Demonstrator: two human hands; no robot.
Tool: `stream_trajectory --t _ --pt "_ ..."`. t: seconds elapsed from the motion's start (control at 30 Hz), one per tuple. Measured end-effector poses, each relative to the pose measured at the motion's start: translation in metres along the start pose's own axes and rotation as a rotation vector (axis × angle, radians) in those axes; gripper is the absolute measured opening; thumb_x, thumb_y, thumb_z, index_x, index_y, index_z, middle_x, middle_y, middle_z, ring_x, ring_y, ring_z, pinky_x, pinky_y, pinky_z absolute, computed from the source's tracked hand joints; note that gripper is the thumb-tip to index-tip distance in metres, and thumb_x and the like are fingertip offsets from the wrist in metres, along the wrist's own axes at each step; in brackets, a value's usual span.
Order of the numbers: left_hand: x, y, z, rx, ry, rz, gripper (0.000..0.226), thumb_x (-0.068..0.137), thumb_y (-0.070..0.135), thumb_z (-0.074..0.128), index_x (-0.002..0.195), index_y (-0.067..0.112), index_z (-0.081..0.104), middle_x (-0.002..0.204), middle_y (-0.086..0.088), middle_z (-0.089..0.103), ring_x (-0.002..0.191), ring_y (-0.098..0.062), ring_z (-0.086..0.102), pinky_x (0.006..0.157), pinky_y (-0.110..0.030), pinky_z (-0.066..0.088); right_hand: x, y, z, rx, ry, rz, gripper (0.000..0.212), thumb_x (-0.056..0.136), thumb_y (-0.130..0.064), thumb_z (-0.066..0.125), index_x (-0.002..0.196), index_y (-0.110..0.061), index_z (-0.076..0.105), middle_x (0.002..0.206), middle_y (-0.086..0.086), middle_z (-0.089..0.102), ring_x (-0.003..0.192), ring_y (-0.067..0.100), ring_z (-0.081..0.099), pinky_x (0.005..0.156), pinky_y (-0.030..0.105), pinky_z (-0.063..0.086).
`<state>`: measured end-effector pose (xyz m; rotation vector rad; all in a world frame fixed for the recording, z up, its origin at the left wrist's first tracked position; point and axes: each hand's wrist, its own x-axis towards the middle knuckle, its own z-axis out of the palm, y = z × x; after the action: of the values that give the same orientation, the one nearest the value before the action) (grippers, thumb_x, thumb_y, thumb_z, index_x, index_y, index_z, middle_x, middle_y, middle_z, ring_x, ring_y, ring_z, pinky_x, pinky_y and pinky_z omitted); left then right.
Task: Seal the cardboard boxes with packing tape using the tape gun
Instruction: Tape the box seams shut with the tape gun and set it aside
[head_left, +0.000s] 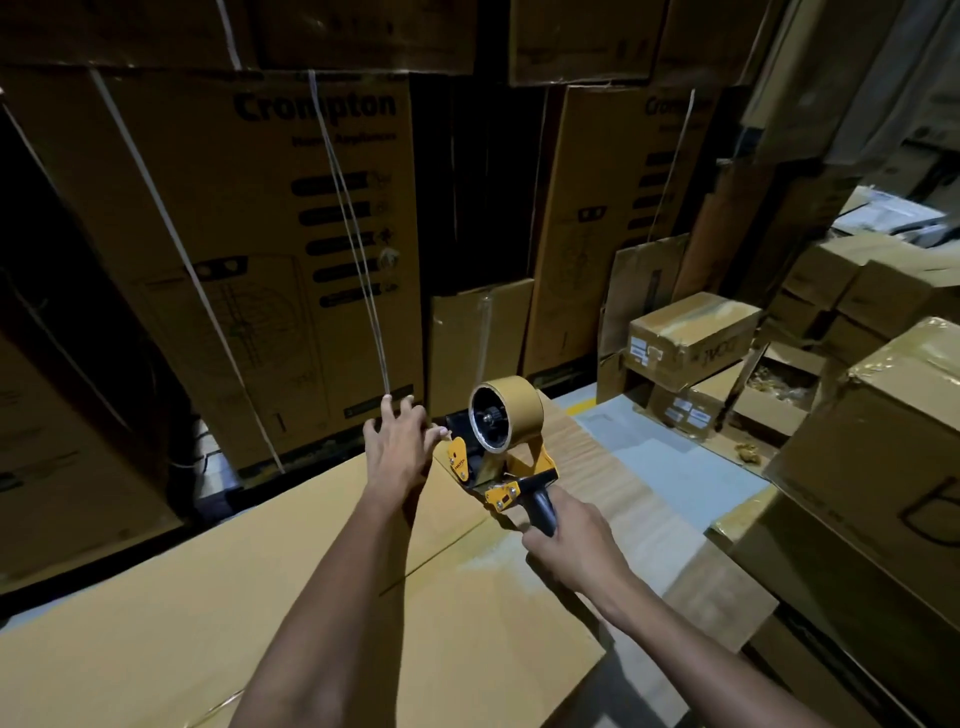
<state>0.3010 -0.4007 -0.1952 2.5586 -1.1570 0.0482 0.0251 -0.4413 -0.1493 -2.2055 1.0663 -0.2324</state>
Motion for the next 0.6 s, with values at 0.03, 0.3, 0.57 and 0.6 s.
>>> stream_trajectory --t 0.03,0.3,0.57,0.6 --pt "-0.003 0.001 -0.001 -0.015 -0.011 0.002 0.039 0.098 0.055 0.053 0.121 0.026 0.067 0.158 -0.004 0.04 0.154 -0.03 0.014 0.115 -0.057 0.027 0.0 0.0 0.0 0.006 0.0 0.003 0.016 0.09 -0.029 0.062 0.1 -0.02 0.054 0.087 0.002 0.059 0.081 0.021 0.059 0.07 0.041 0.056" --pt "-0.033 0.014 -0.002 -0.23 -0.042 -0.105 0.035 0.094 0.053 0.064 0.126 0.041 0.068 0.165 -0.01 0.027 0.156 -0.032 0.004 0.124 -0.055 0.007 -0.001 -0.001 -0.007 0.025 -0.03 -0.003 0.016 0.09 -0.033 0.062 0.103 -0.027 0.055 0.09 0.0 0.065 0.083 0.02 0.064 0.074 0.043 0.06" --pt "-0.043 0.028 -0.002 -0.139 0.012 -0.135 0.037 0.095 0.056 0.06 0.124 0.036 0.071 0.162 -0.011 0.032 0.155 -0.037 0.007 0.117 -0.068 0.001 -0.042 0.029 -0.018 -0.022 -0.062 0.052 0.021 0.091 -0.029 0.062 0.108 -0.021 0.054 0.094 0.005 0.066 0.089 0.025 0.064 0.082 0.048 0.057" --pt "-0.046 0.033 -0.003 -0.115 0.013 -0.123 0.033 0.097 0.051 0.06 0.122 0.033 0.072 0.162 -0.012 0.032 0.155 -0.038 0.007 0.118 -0.068 0.003 -0.044 0.03 -0.018 -0.022 -0.055 0.054 0.02 0.091 -0.029 0.062 0.108 -0.021 0.054 0.095 0.004 0.066 0.09 0.026 0.063 0.082 0.047 0.057"
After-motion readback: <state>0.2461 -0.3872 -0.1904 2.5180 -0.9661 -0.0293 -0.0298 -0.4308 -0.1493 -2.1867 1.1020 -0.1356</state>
